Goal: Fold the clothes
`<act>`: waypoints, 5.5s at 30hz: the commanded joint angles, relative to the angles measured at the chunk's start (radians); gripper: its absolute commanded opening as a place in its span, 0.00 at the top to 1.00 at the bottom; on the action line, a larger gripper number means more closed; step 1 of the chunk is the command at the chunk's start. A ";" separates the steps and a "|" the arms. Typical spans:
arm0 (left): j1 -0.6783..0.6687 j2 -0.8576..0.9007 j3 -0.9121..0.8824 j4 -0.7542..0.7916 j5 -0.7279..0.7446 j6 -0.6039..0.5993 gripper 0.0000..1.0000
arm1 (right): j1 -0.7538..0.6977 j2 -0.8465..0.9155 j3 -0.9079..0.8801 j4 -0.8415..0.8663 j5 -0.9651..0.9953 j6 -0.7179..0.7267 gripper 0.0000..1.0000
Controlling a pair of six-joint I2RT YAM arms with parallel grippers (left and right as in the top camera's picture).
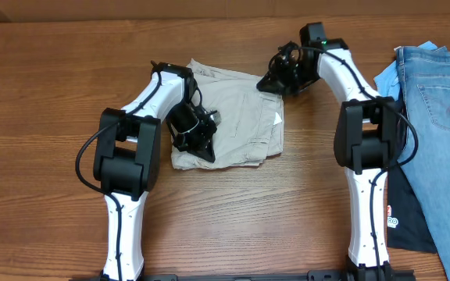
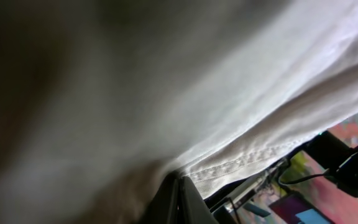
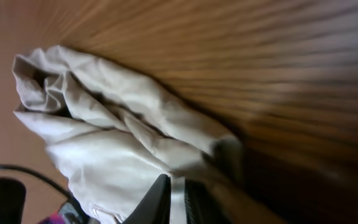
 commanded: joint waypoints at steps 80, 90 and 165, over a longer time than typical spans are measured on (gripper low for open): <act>0.537 -0.011 0.015 0.739 -0.198 -0.551 0.96 | -0.178 -0.695 0.286 -0.674 0.497 -0.106 0.00; 0.863 -0.017 0.015 0.717 -0.216 -0.932 0.96 | -0.178 -0.695 0.286 -0.674 0.497 -0.106 0.00; 0.627 -0.016 -0.009 0.933 -0.583 -1.431 0.96 | -0.119 -0.695 0.269 -0.674 0.512 -0.109 0.00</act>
